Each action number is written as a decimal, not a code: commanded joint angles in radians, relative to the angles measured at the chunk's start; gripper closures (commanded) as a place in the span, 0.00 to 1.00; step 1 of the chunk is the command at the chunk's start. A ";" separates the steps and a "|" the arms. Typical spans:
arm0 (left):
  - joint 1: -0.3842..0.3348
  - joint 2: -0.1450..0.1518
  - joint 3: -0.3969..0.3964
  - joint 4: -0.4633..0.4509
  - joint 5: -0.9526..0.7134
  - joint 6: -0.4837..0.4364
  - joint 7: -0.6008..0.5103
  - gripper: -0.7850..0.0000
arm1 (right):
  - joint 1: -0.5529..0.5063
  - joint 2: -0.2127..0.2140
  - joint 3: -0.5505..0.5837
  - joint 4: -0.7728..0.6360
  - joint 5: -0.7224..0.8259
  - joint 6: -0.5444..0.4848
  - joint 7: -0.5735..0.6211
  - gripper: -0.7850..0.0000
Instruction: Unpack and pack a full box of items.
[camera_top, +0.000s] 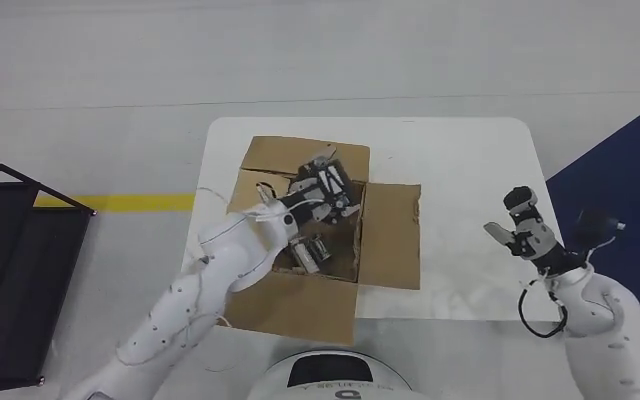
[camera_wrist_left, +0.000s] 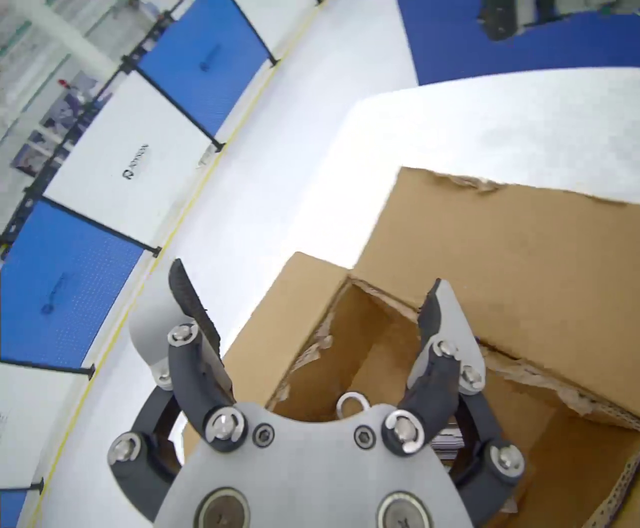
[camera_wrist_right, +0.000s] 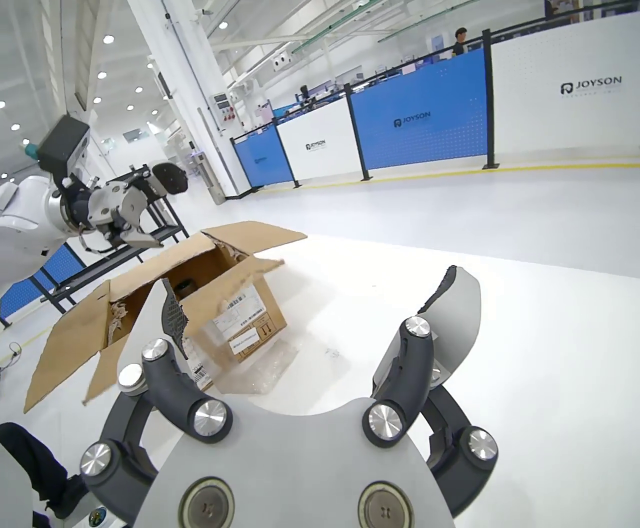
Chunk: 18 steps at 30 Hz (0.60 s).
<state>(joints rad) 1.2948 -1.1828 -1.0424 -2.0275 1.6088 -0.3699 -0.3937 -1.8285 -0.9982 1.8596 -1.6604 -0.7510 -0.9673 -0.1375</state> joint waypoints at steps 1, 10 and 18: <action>0.082 0.018 -0.131 -0.053 -0.013 -0.005 0.024 0.00 | 0.005 -0.001 -0.015 -0.058 -0.007 0.048 0.038 0.00; 0.348 0.057 -0.584 -0.038 -0.199 -0.038 0.174 0.00 | 0.110 -0.003 -0.152 -0.298 -0.036 0.222 0.268 0.00; 0.366 0.063 -0.673 0.116 -0.287 -0.076 0.198 0.00 | 0.186 -0.005 -0.246 -0.308 -0.017 0.258 0.364 0.00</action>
<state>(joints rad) 1.6690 -1.1199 -1.7141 -1.9388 1.3283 -0.4441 -0.1906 -1.6413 -1.0036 1.6122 -1.9685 -0.7675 -0.7095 0.2281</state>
